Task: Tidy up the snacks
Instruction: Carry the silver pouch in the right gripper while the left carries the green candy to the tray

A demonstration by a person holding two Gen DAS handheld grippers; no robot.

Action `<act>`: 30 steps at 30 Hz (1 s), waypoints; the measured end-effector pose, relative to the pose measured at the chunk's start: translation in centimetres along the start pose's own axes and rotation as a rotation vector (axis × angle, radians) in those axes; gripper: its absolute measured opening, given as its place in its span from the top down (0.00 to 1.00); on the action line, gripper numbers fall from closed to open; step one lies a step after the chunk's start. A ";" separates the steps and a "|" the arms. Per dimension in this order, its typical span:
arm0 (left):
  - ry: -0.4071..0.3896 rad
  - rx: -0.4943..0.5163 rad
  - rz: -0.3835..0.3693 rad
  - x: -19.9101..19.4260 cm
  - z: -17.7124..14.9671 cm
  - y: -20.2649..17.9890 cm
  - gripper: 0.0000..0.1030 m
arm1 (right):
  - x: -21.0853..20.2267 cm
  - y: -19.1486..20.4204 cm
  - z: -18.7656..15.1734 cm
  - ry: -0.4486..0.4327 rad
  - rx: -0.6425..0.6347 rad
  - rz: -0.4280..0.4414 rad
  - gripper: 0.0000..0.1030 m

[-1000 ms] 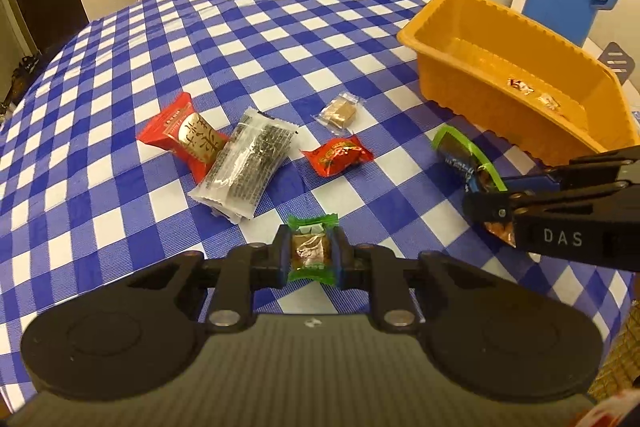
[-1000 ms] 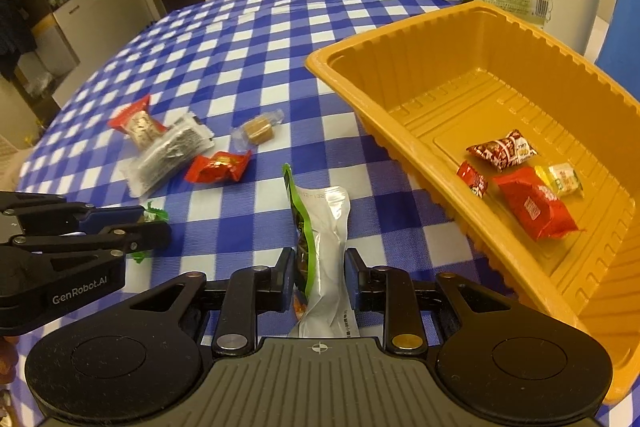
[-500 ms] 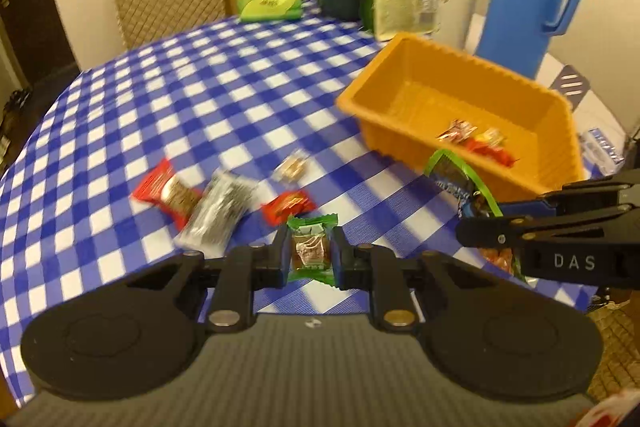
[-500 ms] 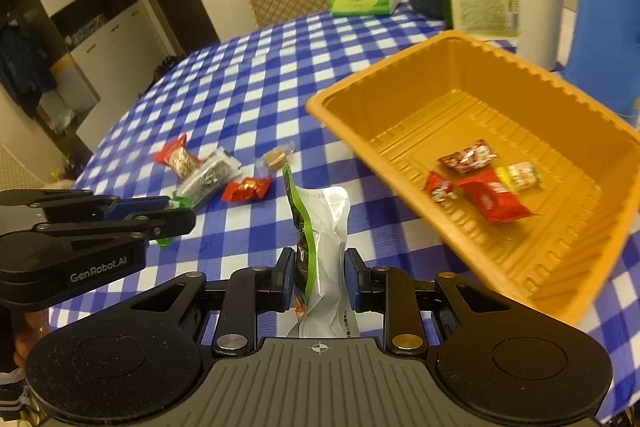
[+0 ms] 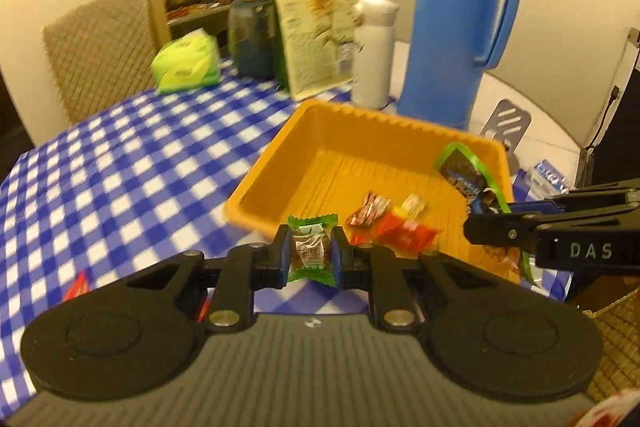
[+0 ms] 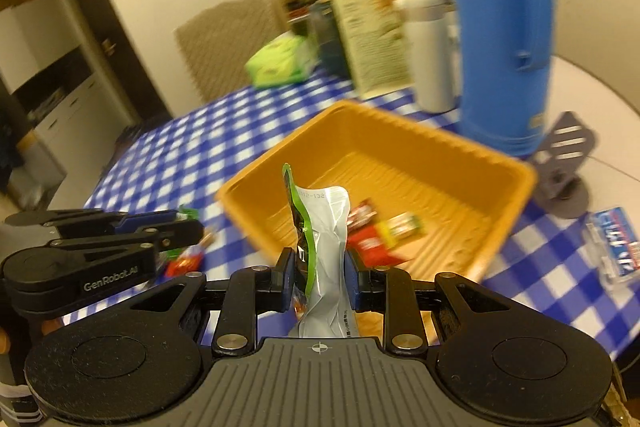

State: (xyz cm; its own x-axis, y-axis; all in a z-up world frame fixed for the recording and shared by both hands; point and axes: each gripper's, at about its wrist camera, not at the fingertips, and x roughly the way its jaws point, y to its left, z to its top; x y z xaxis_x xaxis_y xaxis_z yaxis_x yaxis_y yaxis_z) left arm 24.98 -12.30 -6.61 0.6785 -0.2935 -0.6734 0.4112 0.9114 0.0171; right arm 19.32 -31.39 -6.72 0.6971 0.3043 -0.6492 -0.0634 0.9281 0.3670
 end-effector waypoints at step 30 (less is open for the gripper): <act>0.072 0.059 0.055 11.8 4.7 -0.6 0.82 | 2.8 -6.8 3.6 -0.026 0.107 -0.100 0.74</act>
State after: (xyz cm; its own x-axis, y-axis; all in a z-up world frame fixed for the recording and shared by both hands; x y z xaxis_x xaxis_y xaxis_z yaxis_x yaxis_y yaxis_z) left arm 35.62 -17.70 -11.08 0.6565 -0.2204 -0.7214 0.4111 0.9064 0.0973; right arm 24.29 -37.60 -8.68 0.7143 0.2046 -0.6693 0.0831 0.9248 0.3713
